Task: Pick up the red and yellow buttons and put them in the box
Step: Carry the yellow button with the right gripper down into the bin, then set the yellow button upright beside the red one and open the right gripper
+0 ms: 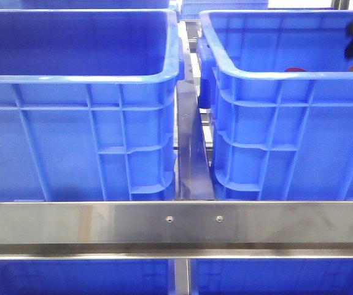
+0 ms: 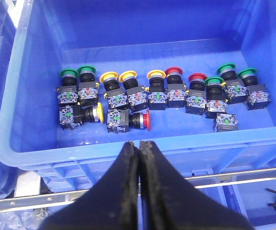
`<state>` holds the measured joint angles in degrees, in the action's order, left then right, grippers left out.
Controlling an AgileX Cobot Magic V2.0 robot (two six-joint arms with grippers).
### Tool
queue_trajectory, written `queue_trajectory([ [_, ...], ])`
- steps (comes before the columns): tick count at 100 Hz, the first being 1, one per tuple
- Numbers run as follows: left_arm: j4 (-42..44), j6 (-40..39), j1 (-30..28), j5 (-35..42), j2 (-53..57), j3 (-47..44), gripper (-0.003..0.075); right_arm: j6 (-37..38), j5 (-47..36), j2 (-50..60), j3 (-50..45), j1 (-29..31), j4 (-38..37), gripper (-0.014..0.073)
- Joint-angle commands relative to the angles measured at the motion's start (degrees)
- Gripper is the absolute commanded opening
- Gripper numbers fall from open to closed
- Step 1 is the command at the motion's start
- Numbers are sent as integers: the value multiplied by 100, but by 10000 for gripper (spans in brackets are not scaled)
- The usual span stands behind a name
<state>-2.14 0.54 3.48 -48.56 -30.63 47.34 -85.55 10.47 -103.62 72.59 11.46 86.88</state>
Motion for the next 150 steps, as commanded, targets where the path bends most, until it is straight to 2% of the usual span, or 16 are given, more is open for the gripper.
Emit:
queue_trajectory([
  [1, -62, -54, 5, 415, -25, 145, -19, -64, 65, 690, -51, 20, 40, 529],
  [39, -77, -54, 5, 415, -25, 145, -19, -74, 49, 3009, -1580, 14, 34, 528],
  [63, -77, -54, 5, 415, -25, 145, -19, -74, 13, 4577, -2594, -322, 34, 528],
  [88, -80, -54, 5, 415, -25, 145, -19, -74, 17, 6209, -3676, -353, 34, 528],
  [112, -80, -54, 5, 415, -25, 145, -19, -74, 141, 7402, -4334, -353, 34, 522],
  [119, -80, -54, 5, 415, -25, 145, -19, -74, 175, 7609, -4406, -353, 34, 479],
  [126, -80, -54, 5, 415, -25, 145, -19, -74, 181, 7717, -4432, -353, 34, 399],
  [150, -80, -54, 5, 415, -25, 145, -19, -74, 218, 7731, -4439, -353, 44, -2],
])
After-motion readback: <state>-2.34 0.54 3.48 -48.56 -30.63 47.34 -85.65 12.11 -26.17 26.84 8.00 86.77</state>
